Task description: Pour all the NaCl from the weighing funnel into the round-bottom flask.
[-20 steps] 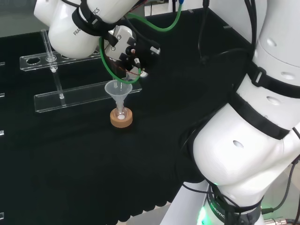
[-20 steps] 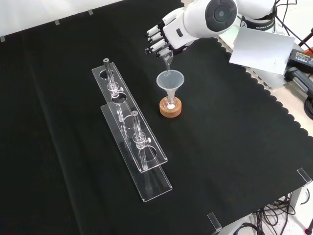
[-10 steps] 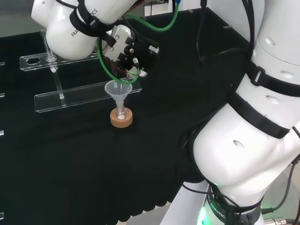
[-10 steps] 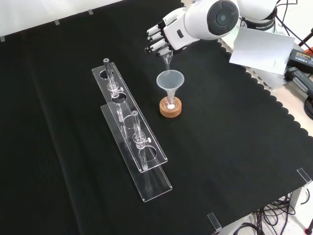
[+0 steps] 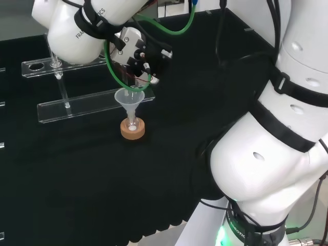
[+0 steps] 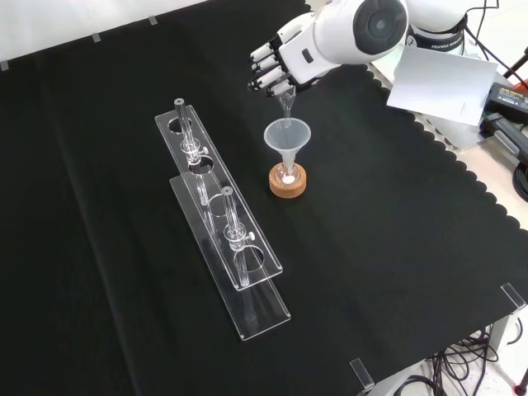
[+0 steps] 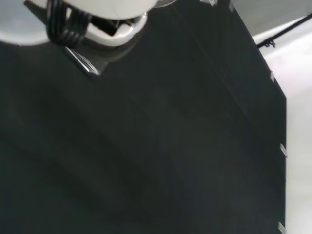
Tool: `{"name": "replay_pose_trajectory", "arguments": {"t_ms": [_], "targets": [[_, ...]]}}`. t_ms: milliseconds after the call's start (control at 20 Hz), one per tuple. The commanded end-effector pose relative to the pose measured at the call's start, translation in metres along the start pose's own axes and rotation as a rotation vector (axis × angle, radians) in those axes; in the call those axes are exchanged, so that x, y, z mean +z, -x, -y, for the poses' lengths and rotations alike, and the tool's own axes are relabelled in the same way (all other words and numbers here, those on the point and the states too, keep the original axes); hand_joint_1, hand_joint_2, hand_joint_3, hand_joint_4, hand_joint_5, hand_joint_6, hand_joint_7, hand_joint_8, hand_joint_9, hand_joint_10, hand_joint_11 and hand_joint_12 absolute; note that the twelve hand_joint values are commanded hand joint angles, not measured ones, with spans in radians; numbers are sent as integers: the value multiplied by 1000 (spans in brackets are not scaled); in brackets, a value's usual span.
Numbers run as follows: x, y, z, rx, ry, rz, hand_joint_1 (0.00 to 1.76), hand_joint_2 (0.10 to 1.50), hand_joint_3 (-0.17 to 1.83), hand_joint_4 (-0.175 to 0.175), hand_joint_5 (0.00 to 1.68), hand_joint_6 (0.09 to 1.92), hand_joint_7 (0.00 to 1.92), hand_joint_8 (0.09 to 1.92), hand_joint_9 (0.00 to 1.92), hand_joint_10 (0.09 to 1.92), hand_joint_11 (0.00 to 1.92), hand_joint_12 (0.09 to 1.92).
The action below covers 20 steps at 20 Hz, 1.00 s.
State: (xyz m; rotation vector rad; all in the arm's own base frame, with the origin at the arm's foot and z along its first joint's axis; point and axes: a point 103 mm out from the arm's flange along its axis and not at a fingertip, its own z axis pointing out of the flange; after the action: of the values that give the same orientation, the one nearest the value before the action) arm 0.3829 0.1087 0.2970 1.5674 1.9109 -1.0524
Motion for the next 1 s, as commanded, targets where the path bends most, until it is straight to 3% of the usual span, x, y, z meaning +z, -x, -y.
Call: {"name": "replay_pose_trajectory", "arguments": {"t_ms": [50, 500, 1000], "targets": [[-4, -3, -5, 29, -30, 107, 1135, 697, 518, 175, 1363, 450, 538, 715, 1057, 255, 952, 942], [12, 4, -7, 35, -43, 26, 1135, 697, 519, 175, 1363, 450, 537, 716, 1058, 254, 957, 939], [10, 14, -3, 83, 38, -41, 1135, 697, 519, 175, 1363, 451, 533, 716, 1058, 252, 960, 935]]}}
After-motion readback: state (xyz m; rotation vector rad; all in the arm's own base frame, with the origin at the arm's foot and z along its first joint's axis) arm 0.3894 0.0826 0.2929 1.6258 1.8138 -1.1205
